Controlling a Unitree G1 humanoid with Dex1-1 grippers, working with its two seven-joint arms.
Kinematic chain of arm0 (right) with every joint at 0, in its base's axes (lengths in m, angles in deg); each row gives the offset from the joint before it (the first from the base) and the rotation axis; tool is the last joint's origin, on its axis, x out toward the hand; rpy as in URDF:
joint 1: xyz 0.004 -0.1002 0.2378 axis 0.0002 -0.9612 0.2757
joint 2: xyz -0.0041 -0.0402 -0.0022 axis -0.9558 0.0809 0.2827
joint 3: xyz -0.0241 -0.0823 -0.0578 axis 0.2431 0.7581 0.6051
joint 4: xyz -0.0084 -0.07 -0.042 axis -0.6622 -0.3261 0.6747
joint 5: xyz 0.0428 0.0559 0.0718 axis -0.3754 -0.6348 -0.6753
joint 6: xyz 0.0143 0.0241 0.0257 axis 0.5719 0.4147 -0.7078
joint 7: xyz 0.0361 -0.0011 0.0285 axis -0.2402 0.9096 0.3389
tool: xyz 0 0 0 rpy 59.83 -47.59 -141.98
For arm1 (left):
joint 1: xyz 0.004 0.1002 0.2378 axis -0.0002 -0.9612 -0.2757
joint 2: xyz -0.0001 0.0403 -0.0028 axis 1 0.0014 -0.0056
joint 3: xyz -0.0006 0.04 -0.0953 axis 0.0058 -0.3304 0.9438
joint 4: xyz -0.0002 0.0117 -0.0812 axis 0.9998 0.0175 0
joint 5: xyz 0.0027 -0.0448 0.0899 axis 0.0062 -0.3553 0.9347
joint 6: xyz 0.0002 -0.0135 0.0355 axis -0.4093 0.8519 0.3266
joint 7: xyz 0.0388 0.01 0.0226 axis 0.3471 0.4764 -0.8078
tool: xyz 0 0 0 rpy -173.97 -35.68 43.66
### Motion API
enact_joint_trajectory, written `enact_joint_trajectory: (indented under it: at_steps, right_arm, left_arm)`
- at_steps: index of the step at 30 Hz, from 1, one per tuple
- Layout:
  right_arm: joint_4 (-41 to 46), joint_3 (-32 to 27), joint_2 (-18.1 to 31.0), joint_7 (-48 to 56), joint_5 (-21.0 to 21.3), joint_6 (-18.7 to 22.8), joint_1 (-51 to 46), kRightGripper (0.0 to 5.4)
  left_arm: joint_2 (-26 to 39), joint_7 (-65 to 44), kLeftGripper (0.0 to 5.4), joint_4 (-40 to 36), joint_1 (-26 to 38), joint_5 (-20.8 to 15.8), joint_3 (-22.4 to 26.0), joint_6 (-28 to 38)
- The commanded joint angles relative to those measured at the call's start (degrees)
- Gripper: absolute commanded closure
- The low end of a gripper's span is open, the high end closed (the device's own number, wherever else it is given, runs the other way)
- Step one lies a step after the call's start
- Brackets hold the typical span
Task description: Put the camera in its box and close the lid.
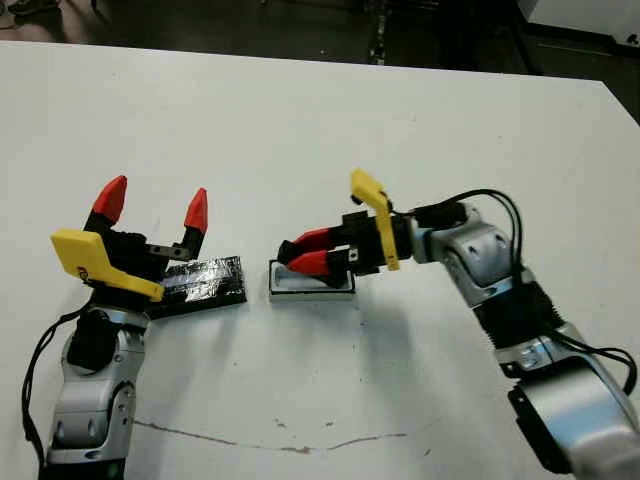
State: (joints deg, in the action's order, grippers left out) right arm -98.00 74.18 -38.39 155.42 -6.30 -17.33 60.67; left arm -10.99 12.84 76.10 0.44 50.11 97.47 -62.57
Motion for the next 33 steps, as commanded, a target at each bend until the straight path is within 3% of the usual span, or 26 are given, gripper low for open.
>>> enact_joint_trajectory:
  at_steps: [1,8,15,26,33]
  right_arm:
    - [-1.9,0.9,-0.5,0.0,1.7,-2.0,2.0,3.7]
    - [-4.2,1.9,-1.4,0.6,4.4,-6.0,3.2,3.7]
    - [-4.6,2.6,-0.9,1.8,5.8,-7.0,3.6,3.7]
    - [-0.9,4.1,1.7,3.8,6.6,-3.1,1.3,3.7]
    - [0.0,4.6,3.1,4.0,6.7,-3.4,-1.2,3.7]
  left_arm:
    - [-0.1,0.0,0.0,0.0,-0.2,-0.1,0.1,-0.5]
    - [-0.1,0.2,0.0,-0.5,-0.3,0.2,-0.1,-1.0]
    - [-0.3,0.1,0.0,-0.6,-0.5,-0.2,0.0,-1.0]
    - [-0.2,0.5,0.0,-0.6,-0.6,0.5,-0.1,-1.0]
    - [-0.2,0.1,0.0,-0.2,-0.7,0.2,0.0,-0.4]
